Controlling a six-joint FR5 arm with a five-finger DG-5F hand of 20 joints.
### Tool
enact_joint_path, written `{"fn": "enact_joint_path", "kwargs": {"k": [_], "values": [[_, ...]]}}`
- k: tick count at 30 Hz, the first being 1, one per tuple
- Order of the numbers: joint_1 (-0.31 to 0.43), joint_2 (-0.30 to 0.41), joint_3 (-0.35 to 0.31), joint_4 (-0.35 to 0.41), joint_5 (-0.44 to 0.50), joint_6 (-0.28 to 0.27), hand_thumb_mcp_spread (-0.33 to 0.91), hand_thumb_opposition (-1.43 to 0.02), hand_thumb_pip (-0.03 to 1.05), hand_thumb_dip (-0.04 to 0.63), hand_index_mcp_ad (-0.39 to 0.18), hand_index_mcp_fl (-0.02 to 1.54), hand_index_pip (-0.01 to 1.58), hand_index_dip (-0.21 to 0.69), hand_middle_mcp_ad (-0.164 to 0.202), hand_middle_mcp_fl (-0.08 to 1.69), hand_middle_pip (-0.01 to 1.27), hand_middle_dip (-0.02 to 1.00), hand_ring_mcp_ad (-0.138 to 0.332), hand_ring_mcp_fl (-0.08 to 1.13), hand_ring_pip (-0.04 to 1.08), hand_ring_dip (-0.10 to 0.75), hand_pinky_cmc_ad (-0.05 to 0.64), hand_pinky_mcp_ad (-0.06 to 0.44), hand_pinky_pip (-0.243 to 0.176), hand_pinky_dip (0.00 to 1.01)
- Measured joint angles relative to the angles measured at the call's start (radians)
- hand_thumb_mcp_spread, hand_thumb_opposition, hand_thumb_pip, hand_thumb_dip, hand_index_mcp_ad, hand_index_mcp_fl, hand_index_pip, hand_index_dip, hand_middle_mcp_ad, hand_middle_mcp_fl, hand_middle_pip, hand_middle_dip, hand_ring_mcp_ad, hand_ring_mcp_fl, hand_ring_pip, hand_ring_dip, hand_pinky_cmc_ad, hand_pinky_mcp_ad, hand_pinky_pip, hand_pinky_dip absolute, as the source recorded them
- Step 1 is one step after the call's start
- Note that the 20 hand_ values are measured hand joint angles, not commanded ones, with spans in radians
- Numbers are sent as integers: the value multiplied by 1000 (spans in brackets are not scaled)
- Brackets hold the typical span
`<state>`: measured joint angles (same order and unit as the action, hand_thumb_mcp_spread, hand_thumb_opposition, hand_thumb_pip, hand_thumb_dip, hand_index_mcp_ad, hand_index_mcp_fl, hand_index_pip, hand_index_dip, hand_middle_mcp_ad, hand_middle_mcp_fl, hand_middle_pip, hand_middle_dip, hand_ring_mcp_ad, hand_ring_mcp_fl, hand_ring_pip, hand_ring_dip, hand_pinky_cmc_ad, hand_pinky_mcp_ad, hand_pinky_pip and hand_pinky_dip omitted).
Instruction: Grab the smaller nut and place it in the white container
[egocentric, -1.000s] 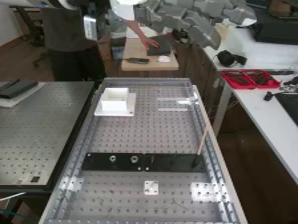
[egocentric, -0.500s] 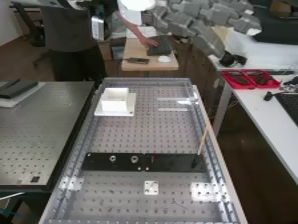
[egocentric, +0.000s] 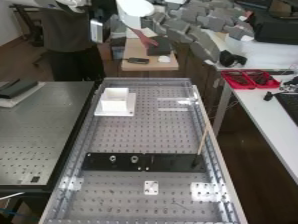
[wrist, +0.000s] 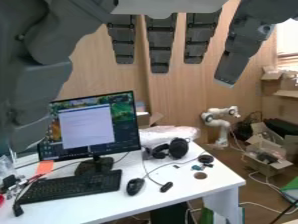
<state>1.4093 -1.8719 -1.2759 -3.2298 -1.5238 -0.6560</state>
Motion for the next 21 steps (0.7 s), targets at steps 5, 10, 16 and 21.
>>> {"fn": "enact_joint_path", "kwargs": {"k": [5, 10, 16, 21], "values": [[3, 4, -15, 6, -7, -4, 271, -696, 424, 101, -98, 75, 117, 157, 75, 82, 138, 220, 161, 12, 99, 86, 382, 298, -96, 583], [6, 14, -32, 15, -10, -7, 271, -696, 424, 101, -98, 75, 120, 157, 75, 86, 134, 220, 161, 12, 96, 86, 382, 298, -96, 583], [6, 25, -44, 19, -29, -4, 271, -696, 424, 101, -98, 75, 113, 157, 77, 86, 134, 220, 161, 12, 96, 86, 382, 298, -96, 583], [-1, 43, -56, 12, -61, -11, 271, -696, 424, 101, -98, 75, 113, 157, 77, 86, 138, 220, 161, 12, 96, 86, 382, 298, -96, 583]]}}
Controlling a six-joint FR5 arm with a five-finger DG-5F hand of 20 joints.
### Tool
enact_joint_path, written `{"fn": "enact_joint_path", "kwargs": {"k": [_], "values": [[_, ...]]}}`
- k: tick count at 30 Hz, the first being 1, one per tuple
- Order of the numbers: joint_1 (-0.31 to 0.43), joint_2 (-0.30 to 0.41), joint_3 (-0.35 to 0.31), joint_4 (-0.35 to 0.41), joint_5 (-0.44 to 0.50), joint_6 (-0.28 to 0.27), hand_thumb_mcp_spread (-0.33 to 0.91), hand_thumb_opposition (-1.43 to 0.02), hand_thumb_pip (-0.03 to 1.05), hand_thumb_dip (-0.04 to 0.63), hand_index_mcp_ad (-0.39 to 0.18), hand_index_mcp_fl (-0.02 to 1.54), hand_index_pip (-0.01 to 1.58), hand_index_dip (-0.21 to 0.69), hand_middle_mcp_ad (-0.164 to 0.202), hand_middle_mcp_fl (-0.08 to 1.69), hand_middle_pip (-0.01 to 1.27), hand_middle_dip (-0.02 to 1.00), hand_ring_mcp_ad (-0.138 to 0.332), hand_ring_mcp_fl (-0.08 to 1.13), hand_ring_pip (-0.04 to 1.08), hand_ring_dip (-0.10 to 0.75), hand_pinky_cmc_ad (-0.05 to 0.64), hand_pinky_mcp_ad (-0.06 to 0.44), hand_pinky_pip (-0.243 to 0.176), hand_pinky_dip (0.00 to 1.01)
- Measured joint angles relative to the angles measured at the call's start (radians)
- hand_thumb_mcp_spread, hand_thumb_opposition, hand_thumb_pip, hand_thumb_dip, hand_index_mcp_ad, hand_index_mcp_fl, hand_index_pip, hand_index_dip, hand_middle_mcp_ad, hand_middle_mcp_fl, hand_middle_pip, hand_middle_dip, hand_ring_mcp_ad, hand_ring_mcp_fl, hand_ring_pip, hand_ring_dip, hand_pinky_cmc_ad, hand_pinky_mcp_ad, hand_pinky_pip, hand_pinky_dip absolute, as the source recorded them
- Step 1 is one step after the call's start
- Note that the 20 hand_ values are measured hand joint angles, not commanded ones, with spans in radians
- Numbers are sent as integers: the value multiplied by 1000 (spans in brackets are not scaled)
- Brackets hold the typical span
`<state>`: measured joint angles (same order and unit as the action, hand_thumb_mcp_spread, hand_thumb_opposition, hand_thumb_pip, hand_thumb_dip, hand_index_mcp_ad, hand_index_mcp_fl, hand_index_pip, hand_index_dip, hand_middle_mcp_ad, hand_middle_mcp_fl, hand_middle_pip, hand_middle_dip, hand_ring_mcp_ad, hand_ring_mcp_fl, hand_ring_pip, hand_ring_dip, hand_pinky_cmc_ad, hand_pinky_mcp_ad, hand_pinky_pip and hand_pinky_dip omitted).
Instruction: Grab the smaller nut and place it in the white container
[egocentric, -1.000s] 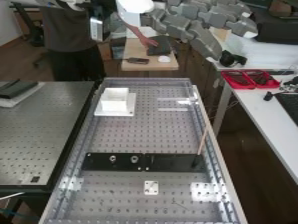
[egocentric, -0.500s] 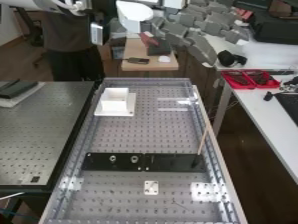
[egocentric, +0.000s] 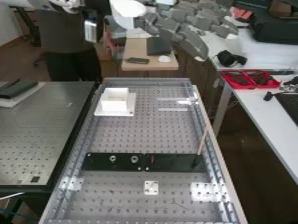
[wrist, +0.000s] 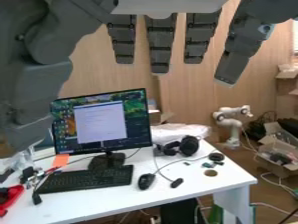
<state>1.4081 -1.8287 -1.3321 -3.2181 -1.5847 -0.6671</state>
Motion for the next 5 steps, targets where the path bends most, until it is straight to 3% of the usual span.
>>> {"fn": "enact_joint_path", "kwargs": {"k": [5], "values": [[-14, 23, -22, 11, -38, -10, 271, -696, 424, 101, -98, 75, 113, 157, 75, 86, 138, 220, 162, 12, 96, 86, 382, 298, -96, 583]]}}
